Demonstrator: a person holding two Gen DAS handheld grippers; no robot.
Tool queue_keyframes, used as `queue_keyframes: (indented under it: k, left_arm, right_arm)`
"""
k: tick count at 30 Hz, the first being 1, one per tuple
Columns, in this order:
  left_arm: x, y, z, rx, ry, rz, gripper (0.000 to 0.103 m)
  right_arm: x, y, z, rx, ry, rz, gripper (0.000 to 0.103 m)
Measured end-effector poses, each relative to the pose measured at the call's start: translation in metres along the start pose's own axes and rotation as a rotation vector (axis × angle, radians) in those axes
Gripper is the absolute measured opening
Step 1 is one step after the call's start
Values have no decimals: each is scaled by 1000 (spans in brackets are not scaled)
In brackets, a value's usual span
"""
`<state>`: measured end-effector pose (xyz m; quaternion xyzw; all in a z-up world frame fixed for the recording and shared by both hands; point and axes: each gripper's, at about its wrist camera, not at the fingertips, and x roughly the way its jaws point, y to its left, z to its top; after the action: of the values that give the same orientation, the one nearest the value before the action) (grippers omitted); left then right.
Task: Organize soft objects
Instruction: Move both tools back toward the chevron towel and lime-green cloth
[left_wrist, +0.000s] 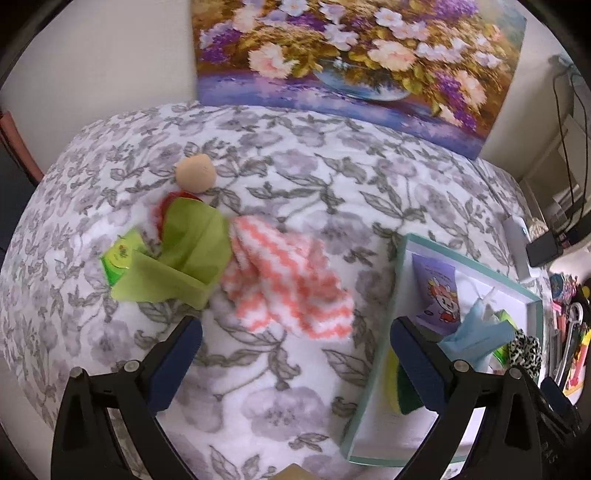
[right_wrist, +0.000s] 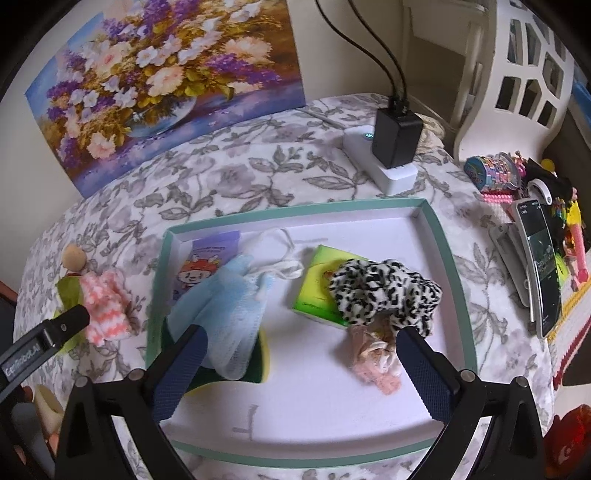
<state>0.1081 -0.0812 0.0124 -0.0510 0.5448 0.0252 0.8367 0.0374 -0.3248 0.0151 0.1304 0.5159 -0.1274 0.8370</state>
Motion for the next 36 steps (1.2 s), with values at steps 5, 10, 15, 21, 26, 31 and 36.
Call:
queue_keyframes:
  k: [5, 10, 15, 21, 26, 31, 36]
  left_arm:
    - [-8, 27, 6, -55, -38, 20, 102]
    - [-16, 62, 11, -126, -65, 72, 102]
    - [-25, 100, 15, -195, -84, 105, 102]
    - [-27, 139, 15, -266, -76, 119, 102]
    - [-26, 161, 13, -294, -66, 131, 102]
    - [-26, 179, 12, -316, -64, 133, 102]
    - [-16, 192, 12, -350, -50, 123, 102]
  right_arm:
    - [-10, 24, -3, -52, -32, 24, 103]
    - [-18, 51, -8, -98, -50, 54, 103]
    - [-20, 75, -14, -140, -49, 69, 103]
    - [-21, 103, -20, -183, -46, 94, 103]
    - [-19, 132, -25, -229, -39, 122, 103]
    - [-17, 158, -27, -255, -34, 171, 103]
    - [-10, 178, -27, -273, -38, 200, 103]
